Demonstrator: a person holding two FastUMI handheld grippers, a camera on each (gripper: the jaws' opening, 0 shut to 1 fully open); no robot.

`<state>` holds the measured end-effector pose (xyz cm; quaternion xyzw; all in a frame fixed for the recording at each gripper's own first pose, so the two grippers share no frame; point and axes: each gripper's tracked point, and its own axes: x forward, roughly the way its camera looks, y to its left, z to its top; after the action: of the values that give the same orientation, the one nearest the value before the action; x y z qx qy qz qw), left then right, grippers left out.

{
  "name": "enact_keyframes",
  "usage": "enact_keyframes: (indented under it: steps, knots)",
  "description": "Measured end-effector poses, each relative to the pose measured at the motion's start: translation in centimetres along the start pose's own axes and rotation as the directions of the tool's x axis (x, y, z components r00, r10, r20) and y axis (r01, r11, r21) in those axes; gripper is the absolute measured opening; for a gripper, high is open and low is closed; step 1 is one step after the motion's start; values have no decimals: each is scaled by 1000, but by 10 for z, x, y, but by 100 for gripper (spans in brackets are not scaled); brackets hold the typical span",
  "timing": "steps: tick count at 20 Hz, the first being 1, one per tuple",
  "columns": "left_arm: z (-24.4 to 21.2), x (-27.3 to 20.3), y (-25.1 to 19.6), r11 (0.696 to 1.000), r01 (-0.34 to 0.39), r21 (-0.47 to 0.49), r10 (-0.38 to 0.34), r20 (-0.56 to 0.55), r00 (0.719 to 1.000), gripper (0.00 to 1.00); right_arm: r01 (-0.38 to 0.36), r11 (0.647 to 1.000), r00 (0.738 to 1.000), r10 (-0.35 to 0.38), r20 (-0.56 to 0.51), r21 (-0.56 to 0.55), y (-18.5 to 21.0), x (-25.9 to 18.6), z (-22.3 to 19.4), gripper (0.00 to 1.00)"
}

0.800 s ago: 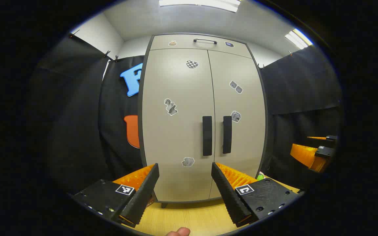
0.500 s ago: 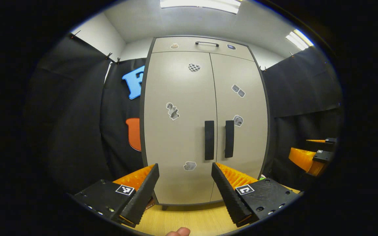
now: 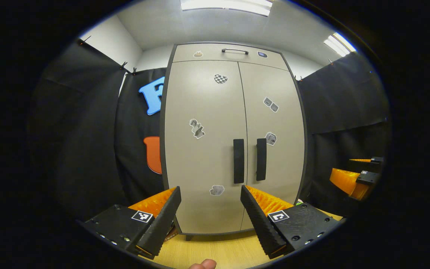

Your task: Open the right door of the double-door shoe cabinet with the right hand, and open the left door with the left hand.

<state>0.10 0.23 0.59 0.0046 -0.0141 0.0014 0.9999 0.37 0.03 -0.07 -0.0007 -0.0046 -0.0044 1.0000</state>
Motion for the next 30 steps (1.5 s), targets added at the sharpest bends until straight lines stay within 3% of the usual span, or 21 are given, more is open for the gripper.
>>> enact_keyframes:
  steps: [7,14,21,24,28,30]
  knots:
    - [-3,-8,5,1000,2,9,-2,-6,1000,97,-19,999,1000,19,-16,35,13,32,-8,100]
    - [-22,-30,8,1000,24,13,-24,-39,999,97,-110,993,994,110,0,51,60,123,19,100]
    - [-31,-35,16,1000,26,-10,-26,-57,998,97,-133,990,991,134,11,-48,107,183,20,98]
    - [-33,-34,24,1000,13,-16,-14,-64,998,97,-139,990,990,139,-8,-28,119,202,14,99]
    - [-34,-31,37,1000,-8,-21,6,-71,997,97,-138,990,990,138,-35,7,121,218,3,88]
    - [-34,-27,41,1000,-13,-26,11,-73,997,97,-132,991,990,133,-37,19,120,224,1,76]
